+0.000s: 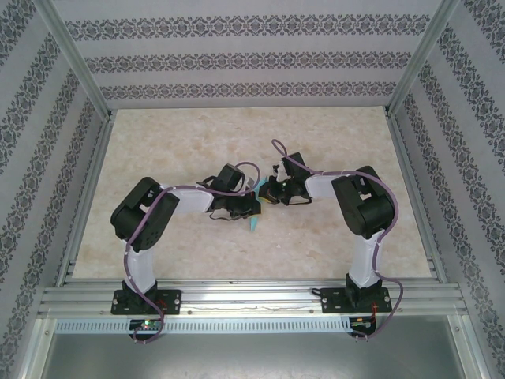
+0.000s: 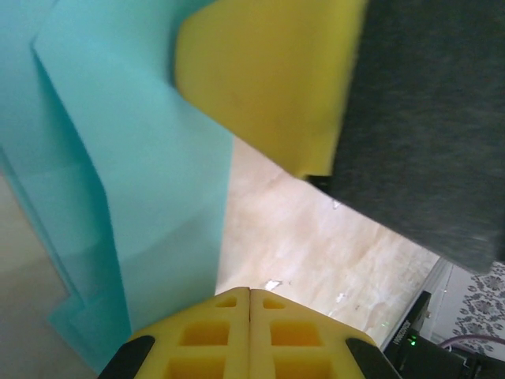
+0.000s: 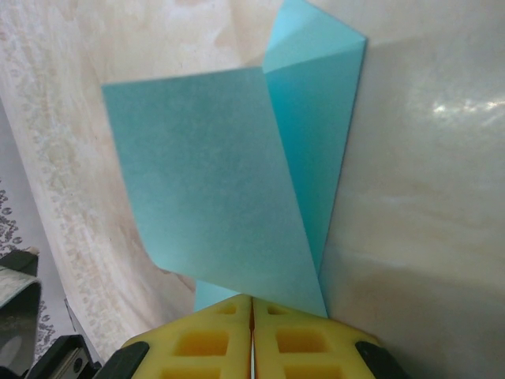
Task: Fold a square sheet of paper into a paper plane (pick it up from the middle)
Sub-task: Fold the wing for the fifth time at the center of the table.
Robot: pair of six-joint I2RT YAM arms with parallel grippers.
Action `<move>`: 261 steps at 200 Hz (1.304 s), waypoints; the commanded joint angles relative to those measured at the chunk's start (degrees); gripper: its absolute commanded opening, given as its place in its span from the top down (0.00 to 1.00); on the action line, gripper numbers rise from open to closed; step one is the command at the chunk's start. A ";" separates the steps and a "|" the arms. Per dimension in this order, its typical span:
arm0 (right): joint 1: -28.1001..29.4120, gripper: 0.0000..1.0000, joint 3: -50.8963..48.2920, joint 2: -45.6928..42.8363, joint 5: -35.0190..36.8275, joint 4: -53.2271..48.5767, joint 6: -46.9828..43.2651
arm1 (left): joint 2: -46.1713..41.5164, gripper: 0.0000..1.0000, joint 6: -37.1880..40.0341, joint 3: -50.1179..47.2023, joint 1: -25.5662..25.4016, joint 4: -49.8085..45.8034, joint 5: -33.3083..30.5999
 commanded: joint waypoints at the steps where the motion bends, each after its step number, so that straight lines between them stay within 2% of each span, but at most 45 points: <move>1: 2.64 0.90 -1.37 2.70 1.61 -2.09 0.15 | 0.04 1.00 1.29 -2.16 -0.74 -1.65 -1.73; 52: 2.55 0.90 -0.96 2.41 1.41 -2.63 -0.03 | -0.27 1.00 -2.65 -8.63 -1.23 6.56 2.69; 85: 2.47 0.90 -0.57 2.23 1.24 -3.06 -0.07 | -0.80 1.00 -1.13 -9.47 -1.44 3.63 2.91; 112: 2.29 0.89 0.07 0.76 0.51 -2.37 -0.74 | -1.55 1.00 1.42 -9.50 -1.44 -1.42 -0.18; 153: -0.60 0.86 -1.49 -7.22 -0.58 -1.17 -3.51 | -1.76 1.00 4.74 -9.70 -1.49 -4.39 -0.66; 191: -1.15 0.89 -6.14 -12.21 0.02 -1.71 -7.78 | -1.77 1.00 7.18 -9.95 -1.44 -4.90 0.32; 211: 0.36 0.93 -6.51 -11.28 -0.08 -3.39 -9.87 | -2.00 1.00 8.83 -9.77 -1.44 -6.60 0.37; 261: 4.60 0.95 -2.43 -5.77 0.58 -4.82 -11.26 | -2.79 1.00 10.57 -10.15 -1.38 -7.66 0.93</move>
